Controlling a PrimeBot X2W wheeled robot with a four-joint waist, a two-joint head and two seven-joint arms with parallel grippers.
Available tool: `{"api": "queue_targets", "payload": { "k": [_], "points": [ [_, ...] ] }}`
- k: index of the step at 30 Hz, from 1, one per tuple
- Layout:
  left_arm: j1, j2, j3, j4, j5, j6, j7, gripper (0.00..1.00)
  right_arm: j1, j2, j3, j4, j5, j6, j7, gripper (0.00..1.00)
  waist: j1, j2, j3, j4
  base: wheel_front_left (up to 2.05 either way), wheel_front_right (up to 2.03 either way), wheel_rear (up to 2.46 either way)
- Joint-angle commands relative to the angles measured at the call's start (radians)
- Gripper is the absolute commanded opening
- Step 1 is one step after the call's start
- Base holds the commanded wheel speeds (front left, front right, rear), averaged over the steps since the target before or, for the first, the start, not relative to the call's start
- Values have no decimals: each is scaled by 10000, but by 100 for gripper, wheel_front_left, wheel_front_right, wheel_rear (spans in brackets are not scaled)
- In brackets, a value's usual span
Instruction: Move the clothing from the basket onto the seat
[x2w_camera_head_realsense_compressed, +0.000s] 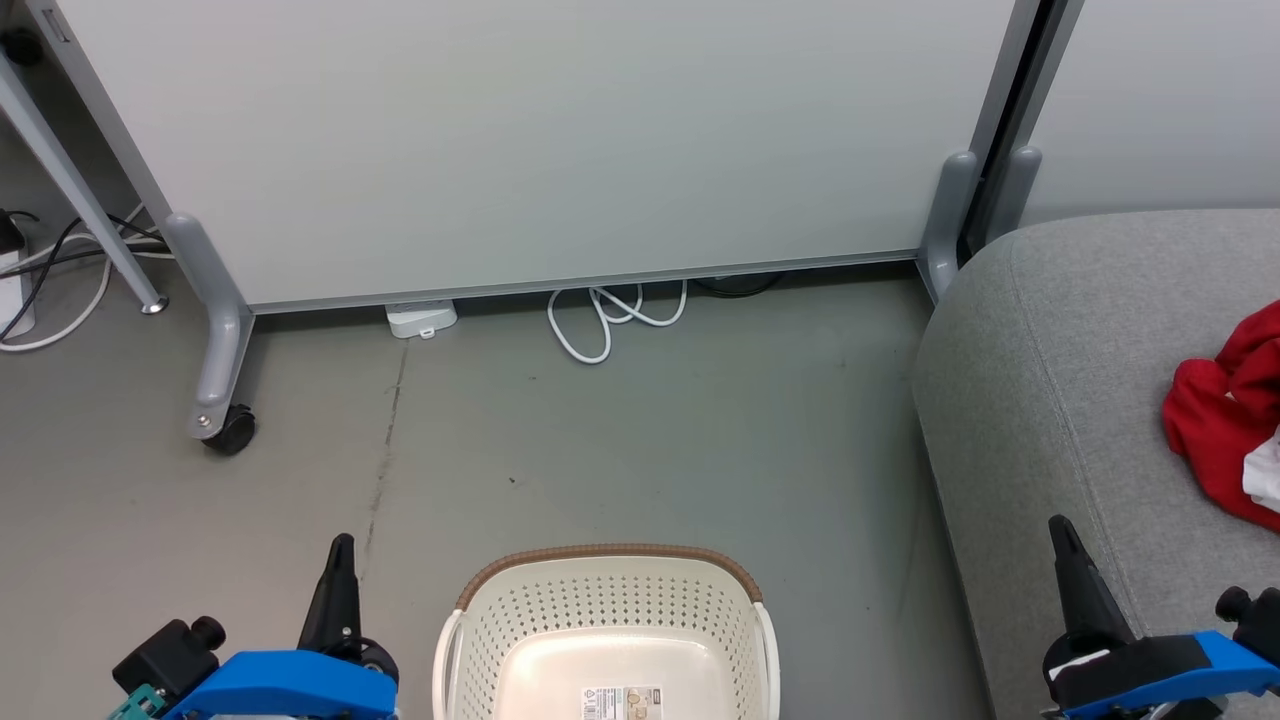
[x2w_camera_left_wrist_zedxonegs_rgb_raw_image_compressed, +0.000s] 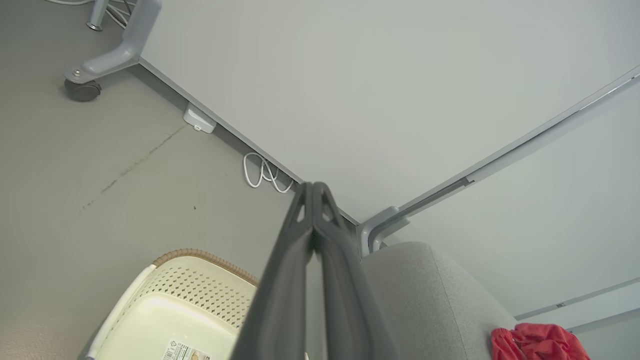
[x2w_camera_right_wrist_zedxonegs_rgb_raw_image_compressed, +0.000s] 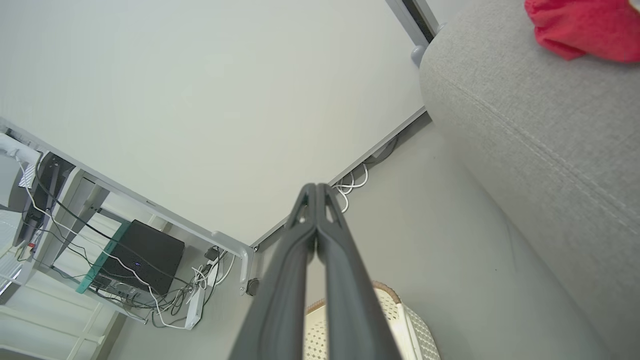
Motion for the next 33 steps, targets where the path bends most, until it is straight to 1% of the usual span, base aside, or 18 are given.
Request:
{"api": "queue_targets", "payload": {
  "k": [1, 9, 10, 33],
  "points": [
    [-337, 3, 148, -193, -375, -8, 87, 0, -323, -38, -23, -83, 431, 4, 59, 0, -1, 0, -5, -12, 0, 0, 0],
    [-389, -16, 311, -283, -1184, -9, 314, 0, -410, -41, -35, -26, 1325, 4, 182, 0, -1, 0, -20, -55, 0, 0, 0],
    [-410, -21, 362, -310, -1400, -9, 371, 0, -444, -42, -39, -10, 1574, 4, 222, 0, -1, 0, -24, -67, 0, 0, 0],
    [-576, -77, 831, -551, -3559, -14, 984, 0, -720, -51, -68, 140, 3993, 6, 570, 0, -1, 0, -72, -203, 0, 0, 0]
  ]
}}
